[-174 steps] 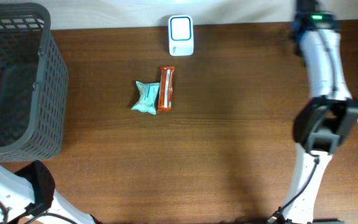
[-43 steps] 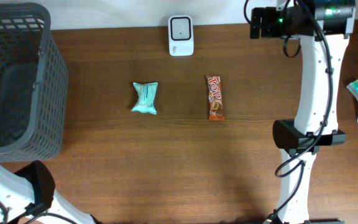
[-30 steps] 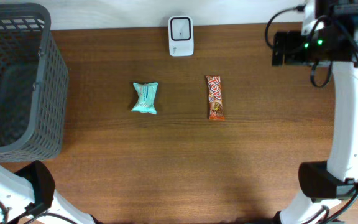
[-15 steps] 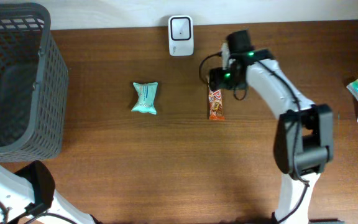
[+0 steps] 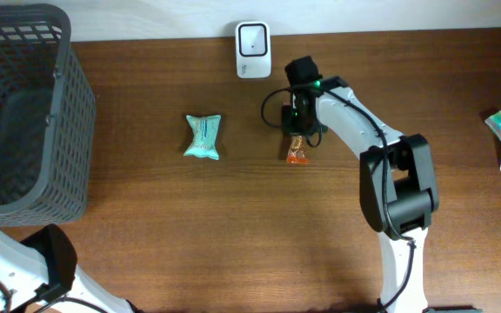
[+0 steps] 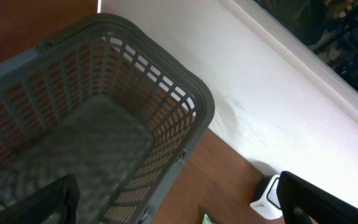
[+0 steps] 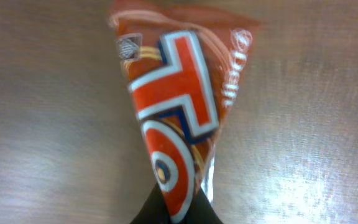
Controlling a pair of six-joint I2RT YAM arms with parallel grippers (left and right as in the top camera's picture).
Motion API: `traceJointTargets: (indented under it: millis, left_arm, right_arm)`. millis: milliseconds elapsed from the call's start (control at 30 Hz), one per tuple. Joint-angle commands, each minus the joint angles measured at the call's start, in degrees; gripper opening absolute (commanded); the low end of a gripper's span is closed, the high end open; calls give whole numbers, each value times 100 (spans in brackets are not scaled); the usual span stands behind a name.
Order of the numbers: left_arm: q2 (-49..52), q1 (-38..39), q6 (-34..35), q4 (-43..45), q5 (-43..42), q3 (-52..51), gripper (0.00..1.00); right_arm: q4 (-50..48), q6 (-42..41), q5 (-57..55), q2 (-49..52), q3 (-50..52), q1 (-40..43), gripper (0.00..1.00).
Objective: Scan the item barcode
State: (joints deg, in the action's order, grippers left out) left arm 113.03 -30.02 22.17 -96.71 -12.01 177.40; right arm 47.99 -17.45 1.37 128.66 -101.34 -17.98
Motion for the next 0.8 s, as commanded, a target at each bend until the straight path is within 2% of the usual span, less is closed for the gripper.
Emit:
traceJointTargets:
  millis: [0, 233, 333, 467, 567, 600, 633, 700, 767]
  left_arm:
    - [-13, -15, 31, 0, 2, 0, 99]
    - [-13, -15, 31, 0, 2, 0, 99]
    - [-13, -15, 31, 2, 2, 0, 99]
    - [-13, -15, 31, 0, 0, 0, 99]
    - [-13, -15, 31, 2, 0, 0, 99]
    - [-13, -15, 31, 2, 2, 0, 99]
    - [-13, -15, 31, 0, 2, 0, 99]
    - [-13, -15, 31, 2, 2, 0, 99]
    - [-13, -15, 31, 0, 2, 0, 99]
  right_arm:
    - [-138, -42, 116, -229, -1423, -46, 4]
    - [-3421, 105, 55, 361, -1657, -273, 4]
    - [-3829, 85, 50, 656, -1657, -302, 4]
    - [-3438, -20, -295, 223, -1663, 57, 4]
    - [-2417, -450, -1853, -304, -1663, 756, 4]
    - [-1749, -579, -2695, -463, -1663, 1246, 4]
    - [-1335, -577, -3077, -490, -1663, 1582, 4]
    - [-466, -579, -3314, -450, -1661, 2347, 4]
    - [-44, -581, -3314, -387, -1657, 2855, 4]
